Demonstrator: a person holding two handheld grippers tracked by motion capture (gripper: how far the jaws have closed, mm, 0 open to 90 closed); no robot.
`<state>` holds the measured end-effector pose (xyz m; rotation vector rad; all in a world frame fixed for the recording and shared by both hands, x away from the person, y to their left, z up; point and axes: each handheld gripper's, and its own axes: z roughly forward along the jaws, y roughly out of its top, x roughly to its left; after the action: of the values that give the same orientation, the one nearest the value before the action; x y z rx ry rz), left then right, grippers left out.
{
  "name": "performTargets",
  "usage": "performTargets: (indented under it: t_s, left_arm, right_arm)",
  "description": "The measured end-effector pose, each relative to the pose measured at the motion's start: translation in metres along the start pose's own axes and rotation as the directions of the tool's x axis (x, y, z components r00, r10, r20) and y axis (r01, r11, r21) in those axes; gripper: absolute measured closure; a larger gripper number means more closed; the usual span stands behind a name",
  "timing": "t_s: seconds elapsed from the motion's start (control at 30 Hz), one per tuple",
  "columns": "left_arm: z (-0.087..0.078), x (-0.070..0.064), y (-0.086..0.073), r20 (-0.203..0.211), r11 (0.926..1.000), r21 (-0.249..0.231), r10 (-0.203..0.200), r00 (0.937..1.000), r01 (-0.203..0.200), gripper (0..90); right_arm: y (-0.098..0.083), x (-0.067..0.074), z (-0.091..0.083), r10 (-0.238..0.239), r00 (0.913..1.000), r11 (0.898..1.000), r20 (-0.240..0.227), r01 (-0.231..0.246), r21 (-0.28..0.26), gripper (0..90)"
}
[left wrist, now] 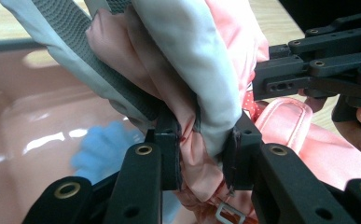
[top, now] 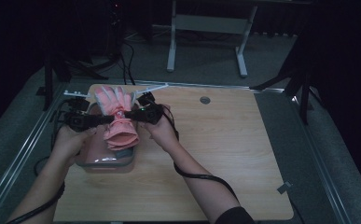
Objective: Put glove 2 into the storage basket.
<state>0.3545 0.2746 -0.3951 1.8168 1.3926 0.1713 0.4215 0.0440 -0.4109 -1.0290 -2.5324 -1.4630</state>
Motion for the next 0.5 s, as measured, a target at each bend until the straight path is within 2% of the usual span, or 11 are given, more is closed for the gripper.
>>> performTargets:
  t_s: [0.07,0.2,0.5]
  left_arm:
    - [-0.001,0.010,-0.005,-0.007,0.9998,-0.002,-0.019,0.9998,0.019,71.5]
    - [0.003,0.022,-0.013,-0.016,0.9991,0.007,-0.041,0.9991,0.041,71.5]
    - [0.031,0.038,-0.035,-0.007,0.9947,0.058,-0.085,0.9964,0.085,71.4]
  right_arm:
    - [0.001,0.003,0.013,0.001,1.0000,1.000,-0.007,-0.001,0.009,79.6]
    - [-0.002,0.003,0.030,0.008,0.9999,1.000,-0.012,-0.008,0.017,79.6]
    - [-0.027,-0.006,0.055,0.021,0.9996,0.997,0.019,-0.022,0.073,79.5]
